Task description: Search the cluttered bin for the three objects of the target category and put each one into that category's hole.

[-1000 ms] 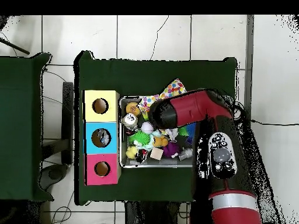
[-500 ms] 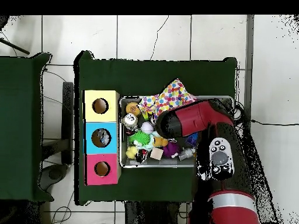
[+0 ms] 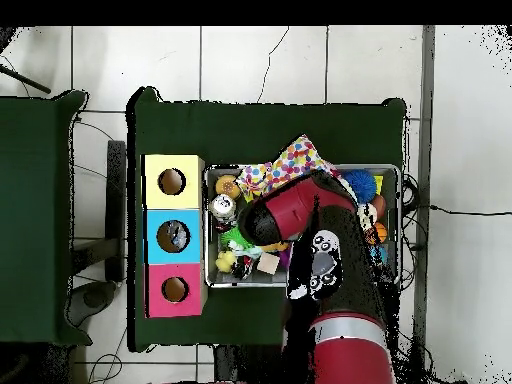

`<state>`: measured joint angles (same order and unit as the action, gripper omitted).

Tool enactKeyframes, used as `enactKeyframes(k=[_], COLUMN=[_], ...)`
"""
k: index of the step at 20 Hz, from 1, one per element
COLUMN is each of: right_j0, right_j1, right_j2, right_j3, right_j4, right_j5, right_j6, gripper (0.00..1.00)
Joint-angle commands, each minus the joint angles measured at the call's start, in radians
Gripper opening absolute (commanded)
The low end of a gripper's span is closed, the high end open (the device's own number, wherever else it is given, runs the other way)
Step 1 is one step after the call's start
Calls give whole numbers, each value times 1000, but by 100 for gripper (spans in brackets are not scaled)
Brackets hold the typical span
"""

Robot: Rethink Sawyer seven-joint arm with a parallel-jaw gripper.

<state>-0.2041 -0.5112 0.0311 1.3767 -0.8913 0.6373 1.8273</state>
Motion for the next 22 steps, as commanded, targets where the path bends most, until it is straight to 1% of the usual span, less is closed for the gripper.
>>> enactKeyframes(k=[1, 6, 9, 12, 13, 15, 16, 17, 19, 22], right_j0=[31, 48, 72, 87, 86, 72, 62, 51, 21, -15], right_j1=[83, 95, 100, 109, 105, 96, 90, 90, 110, 147], right_j2=[10, 2, -14, -18, -17, -6, 8, 20, 44, 67], right_j3=[-14, -35, -45, -61, -67, -85, -101, -127, -188, -267], right_j4=[-45, -31, -33, 0, 30, 121, 170, 216, 292, 373], right_j5=[81, 92, 105, 120, 127, 137, 154, 178, 224, 252], right_j6=[-95, -58, -59, -19, 18, 127, 154, 168, 153, 132], gripper=[100, 100, 100, 100, 100, 100, 100, 100, 100, 100])
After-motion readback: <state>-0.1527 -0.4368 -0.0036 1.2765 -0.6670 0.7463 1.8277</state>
